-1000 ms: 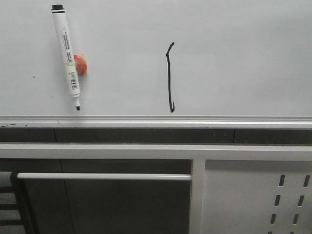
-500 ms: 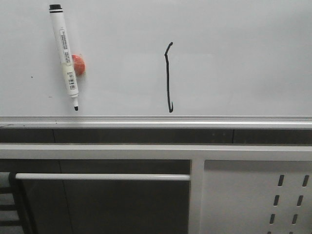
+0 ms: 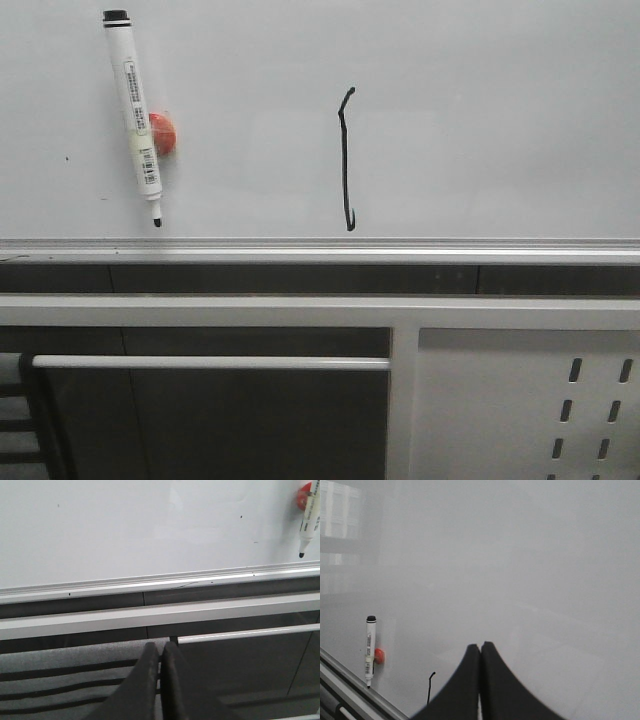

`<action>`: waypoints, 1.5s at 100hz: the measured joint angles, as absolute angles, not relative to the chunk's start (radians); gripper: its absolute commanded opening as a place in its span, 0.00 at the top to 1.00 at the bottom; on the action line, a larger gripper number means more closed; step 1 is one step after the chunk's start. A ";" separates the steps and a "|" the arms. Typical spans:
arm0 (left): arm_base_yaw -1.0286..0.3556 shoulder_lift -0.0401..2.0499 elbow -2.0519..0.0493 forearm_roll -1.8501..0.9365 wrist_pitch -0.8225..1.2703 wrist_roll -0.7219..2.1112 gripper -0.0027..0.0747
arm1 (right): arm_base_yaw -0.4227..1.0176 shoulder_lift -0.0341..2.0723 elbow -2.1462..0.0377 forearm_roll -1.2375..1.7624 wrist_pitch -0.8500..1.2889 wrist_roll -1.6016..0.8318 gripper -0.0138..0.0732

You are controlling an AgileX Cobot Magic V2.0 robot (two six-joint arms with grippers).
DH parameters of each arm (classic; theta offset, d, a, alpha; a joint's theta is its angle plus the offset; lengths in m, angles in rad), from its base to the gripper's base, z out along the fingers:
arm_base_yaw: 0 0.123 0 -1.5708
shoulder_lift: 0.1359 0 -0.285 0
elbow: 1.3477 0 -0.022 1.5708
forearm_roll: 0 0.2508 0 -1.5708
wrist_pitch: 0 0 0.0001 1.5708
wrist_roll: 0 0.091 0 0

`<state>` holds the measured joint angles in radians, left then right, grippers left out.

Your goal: Write number 1 on whiteboard

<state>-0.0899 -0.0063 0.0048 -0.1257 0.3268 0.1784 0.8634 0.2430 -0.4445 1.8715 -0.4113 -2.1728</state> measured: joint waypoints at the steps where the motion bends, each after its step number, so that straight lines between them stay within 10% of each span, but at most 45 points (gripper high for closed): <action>1: -0.090 -0.006 0.005 -0.126 0.327 0.178 0.99 | 0.861 0.243 -0.445 1.871 -0.414 -2.173 0.92; 15: -0.090 -0.006 0.005 -0.126 0.327 0.178 0.99 | 0.856 0.292 -0.436 1.755 -0.418 -2.026 0.92; 61: -0.090 -0.006 0.005 -0.126 0.326 0.178 0.99 | 0.420 0.528 -0.279 0.129 0.014 -0.169 0.92; 103: -0.090 -0.006 0.005 -0.126 0.325 0.178 0.99 | 0.066 0.169 -0.023 -0.059 0.076 -0.006 0.92; 150: -0.090 -0.006 0.005 -0.126 0.325 0.178 0.99 | 0.027 -0.006 0.013 -0.064 0.329 0.007 0.92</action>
